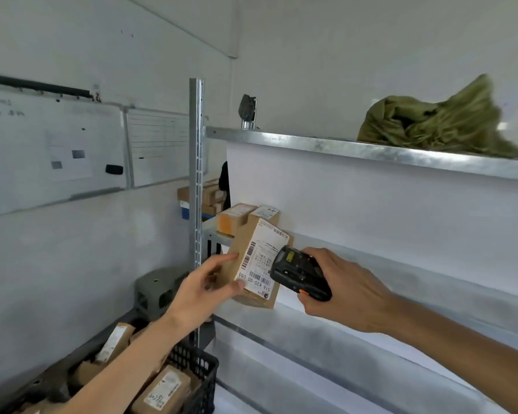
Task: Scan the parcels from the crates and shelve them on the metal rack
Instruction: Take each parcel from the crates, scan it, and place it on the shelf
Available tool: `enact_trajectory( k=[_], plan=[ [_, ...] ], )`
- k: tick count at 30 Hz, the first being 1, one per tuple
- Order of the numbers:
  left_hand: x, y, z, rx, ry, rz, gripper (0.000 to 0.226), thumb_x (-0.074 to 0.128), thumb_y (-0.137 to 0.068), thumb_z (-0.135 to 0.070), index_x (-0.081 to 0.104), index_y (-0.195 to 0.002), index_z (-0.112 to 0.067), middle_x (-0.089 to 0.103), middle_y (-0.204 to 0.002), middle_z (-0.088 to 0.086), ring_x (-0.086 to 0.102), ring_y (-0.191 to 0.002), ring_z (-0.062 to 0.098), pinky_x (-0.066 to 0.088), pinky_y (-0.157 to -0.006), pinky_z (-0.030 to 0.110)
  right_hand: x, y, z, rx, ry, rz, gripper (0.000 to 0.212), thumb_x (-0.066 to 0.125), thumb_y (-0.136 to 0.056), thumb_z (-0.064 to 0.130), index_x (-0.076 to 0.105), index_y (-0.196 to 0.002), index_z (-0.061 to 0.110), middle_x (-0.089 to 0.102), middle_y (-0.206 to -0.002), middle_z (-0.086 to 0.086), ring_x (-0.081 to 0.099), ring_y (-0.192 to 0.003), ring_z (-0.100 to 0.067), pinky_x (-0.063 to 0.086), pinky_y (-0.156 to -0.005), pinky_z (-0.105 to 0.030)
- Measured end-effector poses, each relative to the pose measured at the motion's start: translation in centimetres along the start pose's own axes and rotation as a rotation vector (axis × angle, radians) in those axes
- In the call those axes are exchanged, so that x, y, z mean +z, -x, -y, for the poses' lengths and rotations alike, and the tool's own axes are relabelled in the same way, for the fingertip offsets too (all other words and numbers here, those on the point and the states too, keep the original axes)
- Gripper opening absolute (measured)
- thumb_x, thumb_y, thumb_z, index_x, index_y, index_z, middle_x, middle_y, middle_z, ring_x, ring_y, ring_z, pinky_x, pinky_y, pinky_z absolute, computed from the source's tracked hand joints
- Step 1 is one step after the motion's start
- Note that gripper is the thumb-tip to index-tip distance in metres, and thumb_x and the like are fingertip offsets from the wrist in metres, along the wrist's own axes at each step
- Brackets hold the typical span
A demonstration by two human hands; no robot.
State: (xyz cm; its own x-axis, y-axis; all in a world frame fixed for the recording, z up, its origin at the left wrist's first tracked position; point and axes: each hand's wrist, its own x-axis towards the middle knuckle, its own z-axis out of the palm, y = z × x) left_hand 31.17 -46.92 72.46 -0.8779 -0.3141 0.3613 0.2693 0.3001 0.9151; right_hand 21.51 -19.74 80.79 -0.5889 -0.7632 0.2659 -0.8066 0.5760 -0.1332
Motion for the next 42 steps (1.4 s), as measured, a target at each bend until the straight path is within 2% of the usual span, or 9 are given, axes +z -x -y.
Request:
enact_trajectory(
  k=[7,11,14,17,19,21,25,32,42],
  plan=[
    [2.4,-0.5,-2.7,0.045,-0.068,0.128,0.051,0.082,-0.082,-0.031,0.062,-0.127,-0.045,0.065,-0.127,-0.02,0.06,-0.121,0.008,0.056,-0.092,0.02,-4.8,4.8,0.4,0.023,0.309,-0.008,0.068,0.053,-0.087,0.067,0.03,-0.144,0.037,0.05,-0.124,0.016,0.059,-0.101,-0.012,0.046,-0.068,-0.031],
    [4.0,-1.1,-5.0,0.082,-0.07,0.158,0.048,0.083,-0.082,-0.026,0.064,-0.123,-0.042,0.066,-0.124,-0.021,0.062,-0.117,0.009,0.056,-0.087,0.016,-7.3,6.8,-0.2,0.045,0.449,-0.036,0.07,0.043,-0.081,0.068,0.036,-0.142,0.033,0.052,-0.118,0.013,0.059,-0.092,-0.015,0.054,-0.064,-0.035],
    [5.0,-1.7,-6.4,0.106,-0.059,0.163,0.047,0.083,-0.082,-0.026,0.064,-0.122,-0.043,0.066,-0.121,-0.023,0.061,-0.114,0.003,0.055,-0.085,0.014,-9.0,7.7,-0.8,0.069,0.542,-0.059,0.072,0.041,-0.079,0.068,0.041,-0.14,0.029,0.055,-0.114,0.011,0.059,-0.086,-0.016,0.051,-0.058,-0.034],
    [6.1,-2.3,-7.5,0.154,-0.05,0.164,0.047,0.084,-0.081,-0.028,0.065,-0.12,-0.045,0.067,-0.115,-0.03,0.059,-0.11,-0.01,0.052,-0.083,0.011,-10.6,8.4,-1.1,0.083,0.578,-0.08,0.069,0.045,-0.082,0.067,0.04,-0.14,0.03,0.055,-0.116,0.012,0.058,-0.085,-0.014,0.046,-0.055,-0.029],
    [6.9,-2.5,-8.2,0.183,-0.061,0.174,0.047,0.084,-0.081,-0.029,0.064,-0.119,-0.046,0.065,-0.114,-0.037,0.057,-0.111,-0.012,0.052,-0.083,0.011,-11.4,8.9,-1.3,0.079,0.602,-0.075,0.07,0.049,-0.084,0.067,0.037,-0.142,0.031,0.054,-0.12,0.012,0.059,-0.089,-0.014,0.05,-0.059,-0.03],
    [7.7,-2.8,-8.7,0.21,-0.065,0.172,0.048,0.084,-0.081,-0.029,0.063,-0.122,-0.044,0.064,-0.115,-0.036,0.057,-0.113,-0.011,0.054,-0.085,0.014,-12.1,9.2,-1.6,0.069,0.625,-0.072,0.072,0.049,-0.084,0.069,0.036,-0.144,0.03,0.054,-0.123,0.011,0.059,-0.092,-0.015,0.052,-0.061,-0.031],
    [9.0,-2.9,-9.4,0.218,-0.055,0.157,0.048,0.085,-0.08,-0.028,0.064,-0.121,-0.043,0.066,-0.115,-0.034,0.059,-0.111,-0.009,0.053,-0.084,0.012,-13.1,9.8,-2.0,0.08,0.654,-0.071,0.073,0.047,-0.084,0.07,0.035,-0.144,0.03,0.053,-0.123,0.01,0.059,-0.093,-0.016,0.043,-0.058,-0.03],
    [10.7,-3.3,-9.9,0.231,-0.059,0.131,0.053,0.087,-0.077,-0.033,0.063,-0.123,-0.045,0.066,-0.125,-0.019,0.059,-0.112,-0.006,0.055,-0.088,0.017,-14.2,10.8,-3.4,0.116,0.621,-0.064,0.068,0.047,-0.086,0.07,0.036,-0.14,0.03,0.052,-0.118,0.011,0.06,-0.09,-0.017,0.042,-0.06,-0.03],
    [12.5,-2.9,-10.6,0.251,-0.084,0.158,0.055,0.084,-0.073,-0.045,0.062,-0.124,-0.05,0.064,-0.125,-0.023,0.059,-0.116,0.001,0.056,-0.09,0.023,-14.9,12.4,-5.1,0.135,0.675,-0.053,0.07,0.048,-0.087,0.07,0.036,-0.143,0.028,0.053,-0.119,0.008,0.059,-0.09,-0.017,0.036,-0.056,-0.029]
  ],
)
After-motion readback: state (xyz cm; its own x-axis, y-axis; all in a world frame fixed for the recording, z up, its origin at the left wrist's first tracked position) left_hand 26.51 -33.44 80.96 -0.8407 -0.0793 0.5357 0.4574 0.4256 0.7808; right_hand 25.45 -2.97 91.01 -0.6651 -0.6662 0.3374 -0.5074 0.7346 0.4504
